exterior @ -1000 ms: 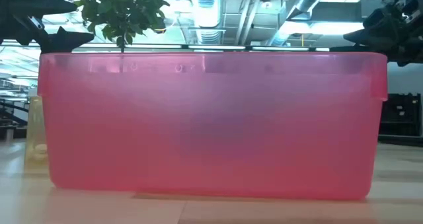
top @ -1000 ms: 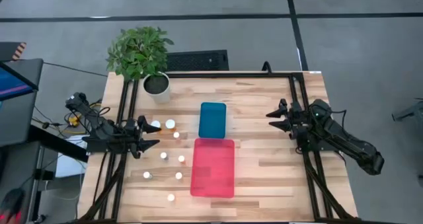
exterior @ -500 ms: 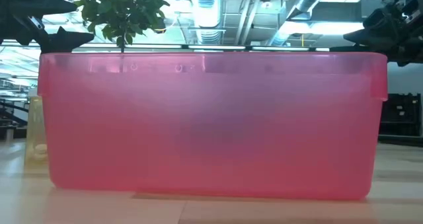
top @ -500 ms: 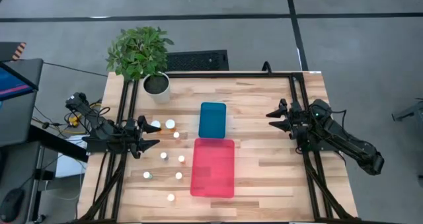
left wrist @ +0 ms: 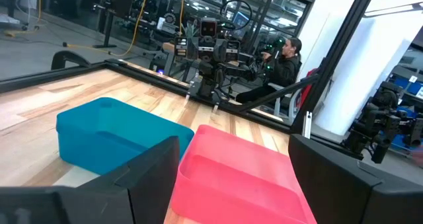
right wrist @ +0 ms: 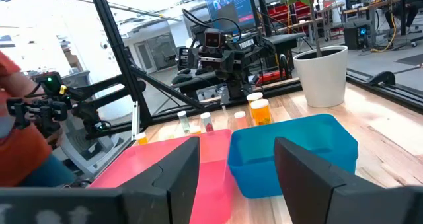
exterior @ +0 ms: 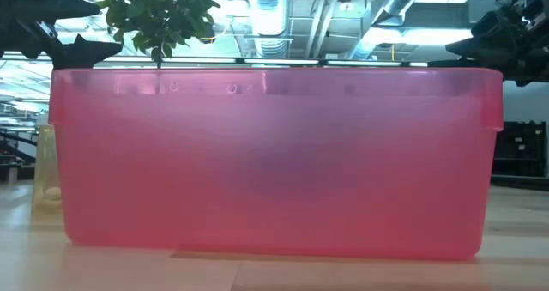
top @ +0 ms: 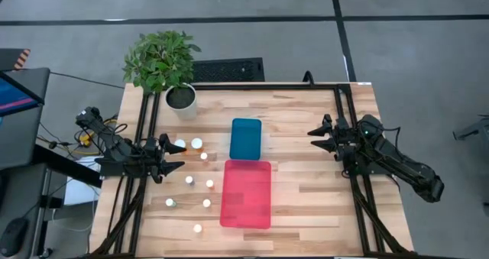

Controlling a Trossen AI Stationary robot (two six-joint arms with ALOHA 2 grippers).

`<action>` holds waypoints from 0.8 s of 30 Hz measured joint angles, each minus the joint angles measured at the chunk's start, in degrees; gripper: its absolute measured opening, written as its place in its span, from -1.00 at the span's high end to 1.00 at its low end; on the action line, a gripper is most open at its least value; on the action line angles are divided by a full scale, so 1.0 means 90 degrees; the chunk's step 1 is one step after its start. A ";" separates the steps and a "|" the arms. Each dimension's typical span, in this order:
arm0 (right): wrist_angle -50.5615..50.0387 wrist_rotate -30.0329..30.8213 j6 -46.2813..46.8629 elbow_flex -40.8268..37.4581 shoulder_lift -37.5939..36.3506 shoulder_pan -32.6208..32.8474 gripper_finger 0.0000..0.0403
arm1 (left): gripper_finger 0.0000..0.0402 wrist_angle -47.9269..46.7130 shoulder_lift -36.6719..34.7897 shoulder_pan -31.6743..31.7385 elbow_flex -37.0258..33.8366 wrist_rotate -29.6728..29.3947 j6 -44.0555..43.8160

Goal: Pick and place medicine bottles into bin by pill shape (circle, oval)

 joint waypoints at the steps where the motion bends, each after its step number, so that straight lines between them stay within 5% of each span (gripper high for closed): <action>1: 0.0001 0.0001 -0.0002 0.0000 0.0001 -0.0002 -0.03 | -0.38 0.0000 0.0001 0.0001 0.0000 -0.0005 0.0000; 11: 0.0015 0.0454 -0.0203 0.0000 0.0000 -0.0043 -0.02 | -0.38 -0.0007 0.0001 0.0001 0.0000 -0.0245 -0.0976; 19: 0.0017 0.1195 -0.0420 0.0000 0.0000 -0.0044 -0.02 | -0.38 0.0101 -0.0004 0.0001 -0.0002 -0.0891 -0.0630; 24: 0.0017 0.1331 -0.0441 0.0000 0.0000 -0.0044 -0.02 | -0.38 0.0681 -0.0004 0.0003 -0.0005 -0.0988 -0.1908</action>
